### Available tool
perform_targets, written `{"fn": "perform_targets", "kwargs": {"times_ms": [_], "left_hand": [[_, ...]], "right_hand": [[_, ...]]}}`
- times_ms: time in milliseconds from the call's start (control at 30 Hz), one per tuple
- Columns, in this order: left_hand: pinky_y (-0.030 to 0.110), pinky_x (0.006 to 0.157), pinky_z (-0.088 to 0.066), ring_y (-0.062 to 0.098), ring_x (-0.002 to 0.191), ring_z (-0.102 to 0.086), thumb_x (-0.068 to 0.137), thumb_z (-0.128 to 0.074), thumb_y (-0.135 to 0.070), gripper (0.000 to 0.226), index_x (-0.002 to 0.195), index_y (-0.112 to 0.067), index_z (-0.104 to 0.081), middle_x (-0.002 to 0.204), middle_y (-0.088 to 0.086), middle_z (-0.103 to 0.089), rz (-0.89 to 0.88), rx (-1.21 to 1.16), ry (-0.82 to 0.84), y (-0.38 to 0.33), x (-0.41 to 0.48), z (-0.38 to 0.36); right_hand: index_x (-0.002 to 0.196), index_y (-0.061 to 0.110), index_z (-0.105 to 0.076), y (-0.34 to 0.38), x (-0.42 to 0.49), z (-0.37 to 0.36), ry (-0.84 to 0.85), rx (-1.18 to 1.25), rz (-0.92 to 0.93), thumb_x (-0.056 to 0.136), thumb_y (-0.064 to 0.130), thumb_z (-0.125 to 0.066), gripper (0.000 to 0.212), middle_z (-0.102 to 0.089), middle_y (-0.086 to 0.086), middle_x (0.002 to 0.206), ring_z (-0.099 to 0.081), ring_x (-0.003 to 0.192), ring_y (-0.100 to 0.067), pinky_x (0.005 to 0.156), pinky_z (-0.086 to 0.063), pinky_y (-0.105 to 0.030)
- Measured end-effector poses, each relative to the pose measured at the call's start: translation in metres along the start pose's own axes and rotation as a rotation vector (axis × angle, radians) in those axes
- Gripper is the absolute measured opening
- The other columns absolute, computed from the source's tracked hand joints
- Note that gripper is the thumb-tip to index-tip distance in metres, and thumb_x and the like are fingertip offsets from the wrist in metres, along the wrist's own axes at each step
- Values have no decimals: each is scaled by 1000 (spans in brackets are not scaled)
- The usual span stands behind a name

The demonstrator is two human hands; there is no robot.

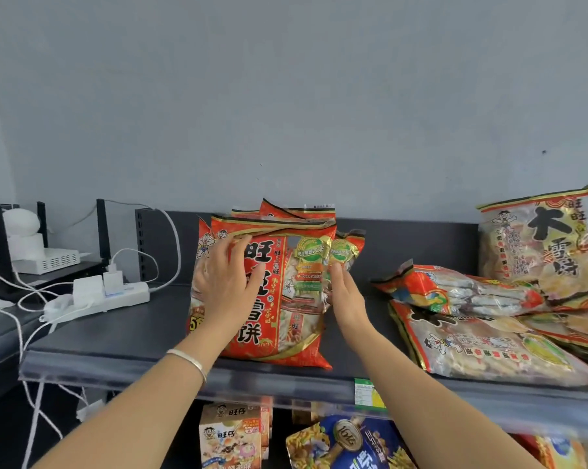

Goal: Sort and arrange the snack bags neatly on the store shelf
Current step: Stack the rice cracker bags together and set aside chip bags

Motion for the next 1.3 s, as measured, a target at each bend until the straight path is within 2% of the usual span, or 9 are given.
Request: {"fn": "perform_targets", "kwargs": {"times_ms": [200, 333, 533, 667, 800, 933, 1100, 1200, 1300], "left_hand": [[46, 110, -18, 18, 131, -37, 95, -46, -36, 37, 129, -24, -50, 138, -1, -46, -242, 19, 43, -31, 35, 0], [39, 107, -26, 15, 127, -44, 97, -42, -35, 36, 130, -24, -51, 134, -5, -53, -310, 39, 179, -44, 67, -6], [41, 102, -38, 19, 114, -56, 100, -34, -37, 36, 125, -22, -54, 125, -2, -60, -215, 1, 314, -54, 110, -18], [41, 98, -41, 19, 112, -56, 99, -29, -47, 42, 122, -24, -56, 122, -3, -61, -104, 107, 473, -45, 135, -28], [42, 102, -37, 18, 116, -52, 95, -29, -56, 46, 125, -31, -54, 129, -7, -57, -27, 223, 744, -32, 150, -34], [47, 109, -26, 18, 127, -44, 95, -30, -57, 47, 133, -35, -46, 138, -9, -49, -29, 337, 801, -24, 154, -38], [40, 97, -41, 18, 102, -58, 95, -32, -55, 51, 108, -17, -62, 111, 1, -63, 7, 250, 901, -17, 151, -47], [45, 99, -36, 13, 96, -51, 92, -31, -61, 48, 106, -24, -59, 102, -7, -57, -35, 313, 863, -15, 154, -47], [50, 99, -32, 13, 92, -50, 90, -33, -65, 39, 90, -32, -53, 91, -13, -55, -46, 363, 808, -7, 159, -48]], "right_hand": [[119, 15, -54, 14, 28, 18, -95, -115, 92, 101, 37, -32, 36, -61, -2, 110, -56, 97, -17, 81, -44, -36], [122, 18, -54, 24, 60, 26, -146, -193, 153, 101, 31, -35, 31, -62, -4, 116, -60, 101, -20, 88, -51, -41], [130, 17, -53, 39, 120, 35, -155, -719, 355, 98, 29, -43, 35, -59, -5, 124, -50, 117, -29, 91, -48, -43], [122, 20, -57, 52, 158, 27, 11, -989, 439, 96, 30, -43, 32, -63, -4, 116, -55, 109, -28, 88, -43, -40], [107, 24, -62, 47, 190, 8, 295, -1009, 284, 92, 25, -48, 21, -67, 3, 105, -61, 94, -20, 88, -41, -41], [101, 20, -62, 37, 206, -5, 391, -1037, 279, 90, 19, -54, 14, -68, 2, 99, -65, 93, -20, 77, -49, -37], [107, 30, -70, 63, 217, -13, 427, -939, 427, 93, 25, -58, 19, -69, 7, 104, -63, 92, -18, 83, -54, -39], [104, 29, -71, 89, 218, -26, 459, -946, 515, 92, 34, -58, 18, -69, 10, 101, -60, 93, -11, 90, -50, -39], [99, 30, -71, 105, 220, -45, 482, -911, 566, 92, 34, -59, 15, -66, 14, 89, -59, 92, -10, 90, -48, -40]]}}
Point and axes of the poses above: each hand's wrist, its own x-axis towards the middle knuckle, its own z-axis out of the back of the hand, y = z × x, the point moved 1 cm from there along x, towards the middle knuckle
